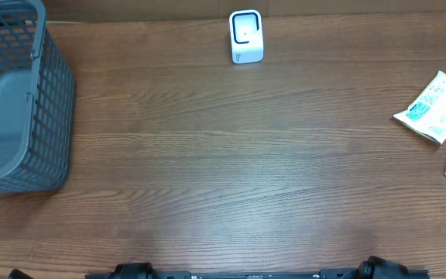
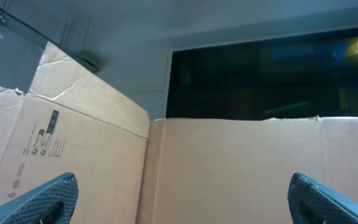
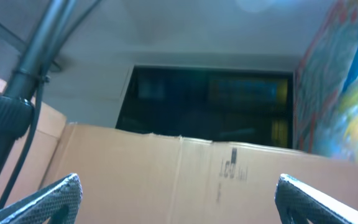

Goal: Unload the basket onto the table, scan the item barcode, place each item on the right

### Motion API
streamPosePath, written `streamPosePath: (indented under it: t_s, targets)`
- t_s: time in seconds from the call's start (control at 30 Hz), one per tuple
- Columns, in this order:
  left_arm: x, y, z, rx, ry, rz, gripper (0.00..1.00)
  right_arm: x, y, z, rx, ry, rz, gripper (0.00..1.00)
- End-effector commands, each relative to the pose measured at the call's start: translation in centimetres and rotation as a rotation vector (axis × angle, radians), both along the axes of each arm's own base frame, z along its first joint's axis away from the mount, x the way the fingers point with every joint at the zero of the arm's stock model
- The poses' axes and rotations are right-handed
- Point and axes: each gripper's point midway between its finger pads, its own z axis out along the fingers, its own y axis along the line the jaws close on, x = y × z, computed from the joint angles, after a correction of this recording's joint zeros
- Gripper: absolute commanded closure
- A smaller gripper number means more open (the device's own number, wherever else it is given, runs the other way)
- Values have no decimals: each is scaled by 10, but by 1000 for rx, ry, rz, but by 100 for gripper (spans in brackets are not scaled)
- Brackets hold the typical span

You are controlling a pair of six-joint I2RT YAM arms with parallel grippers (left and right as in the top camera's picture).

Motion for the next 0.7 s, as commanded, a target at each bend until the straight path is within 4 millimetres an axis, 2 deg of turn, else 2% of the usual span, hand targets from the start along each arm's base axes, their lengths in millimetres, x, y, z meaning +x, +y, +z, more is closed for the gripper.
streamPosePath:
  t_s: [0.0, 0.17, 0.23, 0.4, 0.53, 0.67]
  targets:
    - [-2, 0, 1, -28, -36, -16, 0, 6, -12, 6, 42, -40, -40, 0]
    - [5, 0, 8, -126, -175, -119, 0, 38, -2, -17, -37, 55, 36, 0]
    - [19, 1, 3, -132, -194, -127, 0, 59, -6, -29, -39, 92, 49, 0]
    - [63, 0, -22, -116, -218, -136, 0, 111, -23, -63, -19, 148, 50, 0]
    - [103, -6, -58, -84, -208, -171, 0, 149, -35, -95, -9, 168, 55, 0]
    - [146, -6, -113, -89, -119, -172, 0, 181, -48, -133, 12, 202, 47, 0]
